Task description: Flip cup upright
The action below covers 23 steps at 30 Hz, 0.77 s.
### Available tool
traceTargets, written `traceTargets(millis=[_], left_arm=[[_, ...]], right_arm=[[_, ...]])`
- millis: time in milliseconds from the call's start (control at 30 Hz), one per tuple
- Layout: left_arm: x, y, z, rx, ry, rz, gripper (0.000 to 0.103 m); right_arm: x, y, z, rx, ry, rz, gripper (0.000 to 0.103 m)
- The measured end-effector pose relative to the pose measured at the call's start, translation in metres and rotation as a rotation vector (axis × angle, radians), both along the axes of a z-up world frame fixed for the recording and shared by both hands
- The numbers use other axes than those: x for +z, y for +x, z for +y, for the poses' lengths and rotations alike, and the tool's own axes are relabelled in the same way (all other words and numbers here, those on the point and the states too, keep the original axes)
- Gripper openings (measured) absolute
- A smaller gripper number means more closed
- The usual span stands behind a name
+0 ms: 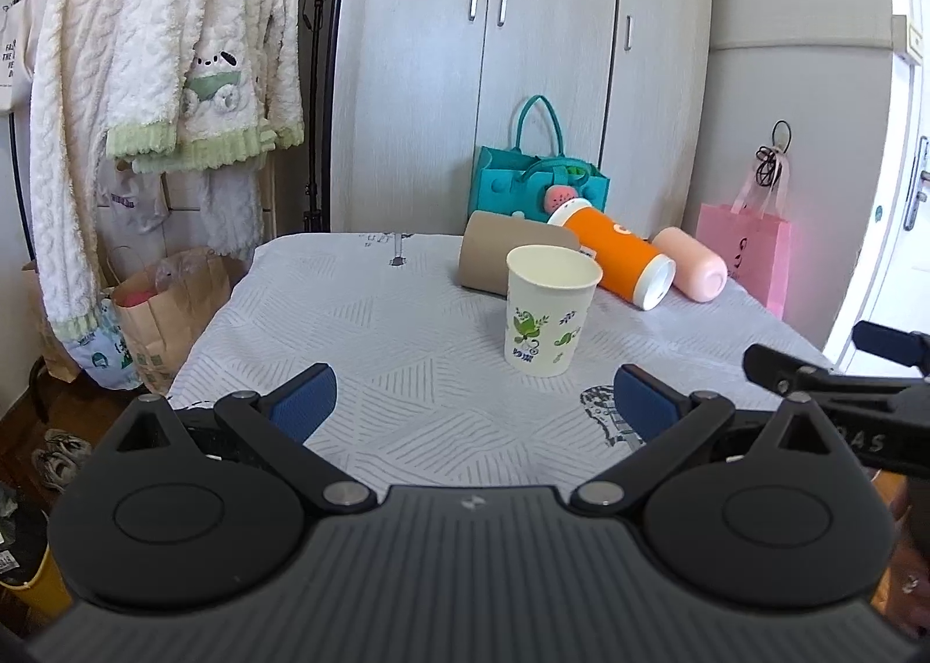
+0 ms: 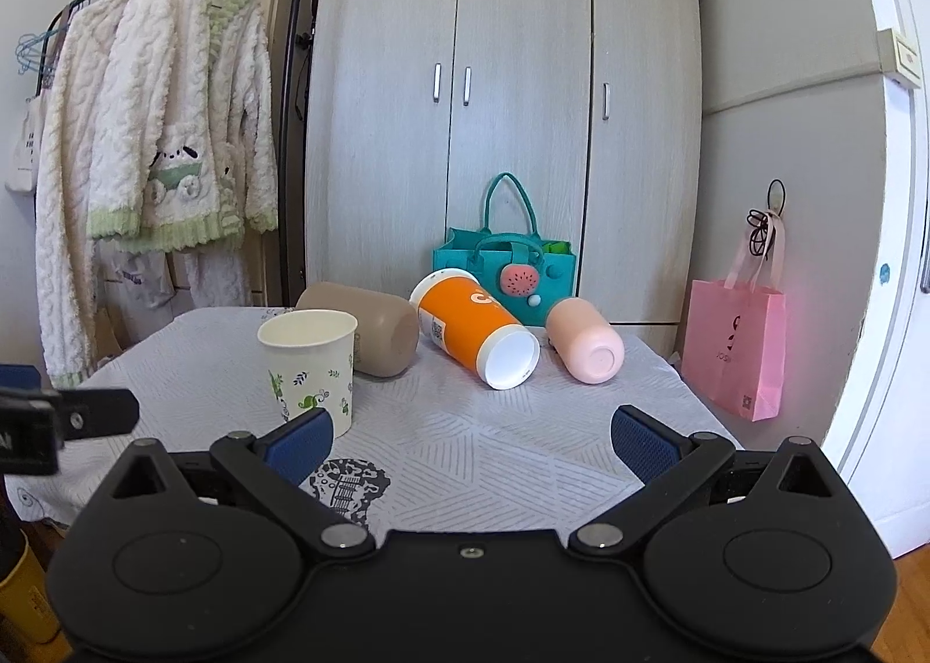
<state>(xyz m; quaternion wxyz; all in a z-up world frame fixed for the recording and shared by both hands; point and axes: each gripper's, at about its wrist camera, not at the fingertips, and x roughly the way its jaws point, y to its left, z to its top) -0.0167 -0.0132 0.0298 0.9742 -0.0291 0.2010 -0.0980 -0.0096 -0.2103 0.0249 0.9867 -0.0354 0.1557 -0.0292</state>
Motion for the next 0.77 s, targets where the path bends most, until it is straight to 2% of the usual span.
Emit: traceTargets(millis=[300,767], left_arm=[[-0.0031,-0.0019,0.0008,0.108,0.055,-0.040,0.103],[-0.0079,0.0007,0.0061,0.098,0.034,-0.018,0.103]], right_arm=[[-0.0001,-0.0017,0.0033,0.001,-0.017,0.002,0.103],[-0.0025,0.0019,0.0037,0.000,-0.019,0.013,0.103]])
